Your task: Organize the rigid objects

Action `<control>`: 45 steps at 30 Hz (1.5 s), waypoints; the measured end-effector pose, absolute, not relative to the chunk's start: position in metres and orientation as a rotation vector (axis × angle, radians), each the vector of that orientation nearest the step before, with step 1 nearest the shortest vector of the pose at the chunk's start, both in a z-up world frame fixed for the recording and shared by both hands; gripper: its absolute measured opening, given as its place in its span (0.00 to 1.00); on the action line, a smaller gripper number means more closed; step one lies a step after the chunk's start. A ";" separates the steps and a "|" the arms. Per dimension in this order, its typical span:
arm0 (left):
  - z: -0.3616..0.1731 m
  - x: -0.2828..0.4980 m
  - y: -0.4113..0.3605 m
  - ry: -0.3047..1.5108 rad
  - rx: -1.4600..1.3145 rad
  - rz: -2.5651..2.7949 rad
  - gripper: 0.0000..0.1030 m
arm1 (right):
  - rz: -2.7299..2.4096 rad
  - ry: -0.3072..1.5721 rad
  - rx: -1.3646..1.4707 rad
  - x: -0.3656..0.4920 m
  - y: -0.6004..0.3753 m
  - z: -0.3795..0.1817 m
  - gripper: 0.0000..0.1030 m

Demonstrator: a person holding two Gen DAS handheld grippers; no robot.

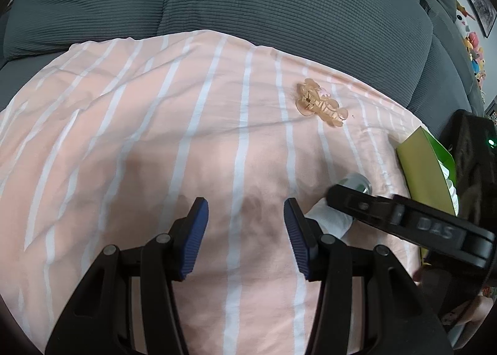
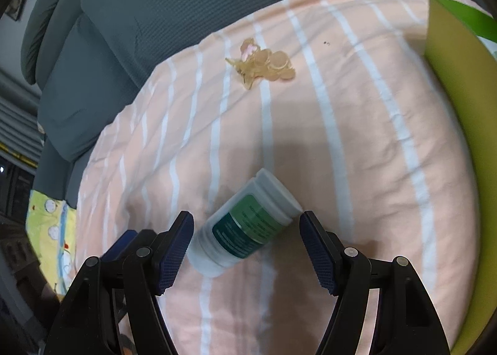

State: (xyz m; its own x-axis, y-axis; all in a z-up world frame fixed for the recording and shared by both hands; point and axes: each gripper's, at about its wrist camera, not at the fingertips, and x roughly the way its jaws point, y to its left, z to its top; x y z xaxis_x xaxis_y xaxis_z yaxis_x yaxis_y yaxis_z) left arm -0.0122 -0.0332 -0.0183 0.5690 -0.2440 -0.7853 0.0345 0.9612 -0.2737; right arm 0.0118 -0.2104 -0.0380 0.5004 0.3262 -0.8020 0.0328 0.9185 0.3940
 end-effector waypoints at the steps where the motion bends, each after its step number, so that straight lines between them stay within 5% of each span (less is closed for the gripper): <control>1: -0.019 -0.013 -0.033 0.954 -0.237 -0.165 0.47 | 0.177 1.038 0.371 0.014 -0.206 -0.039 0.70; 6: -0.022 -0.012 -0.031 0.967 -0.217 -0.158 0.47 | 0.158 1.002 0.251 0.023 -0.186 -0.042 0.70; 11: -0.025 -0.013 -0.028 0.987 -0.204 -0.159 0.47 | 0.239 0.999 0.209 0.023 -0.178 -0.043 0.45; 24: -0.024 -0.011 -0.030 1.014 -0.301 -0.246 0.49 | 0.306 1.027 0.302 0.011 -0.201 -0.034 0.44; 36: -0.033 0.005 -0.065 1.039 -0.351 -0.367 0.63 | 0.240 0.990 0.485 0.019 -0.229 -0.033 0.47; 41: -0.044 0.013 -0.081 1.049 -0.324 -0.385 0.58 | 0.280 1.022 0.533 0.024 -0.223 -0.043 0.48; 43: -0.044 0.014 -0.085 1.039 -0.315 -0.405 0.38 | 0.291 1.016 0.513 0.024 -0.217 -0.043 0.48; 45: -0.046 0.015 -0.089 1.057 -0.337 -0.437 0.37 | 0.305 1.017 0.507 0.025 -0.213 -0.045 0.48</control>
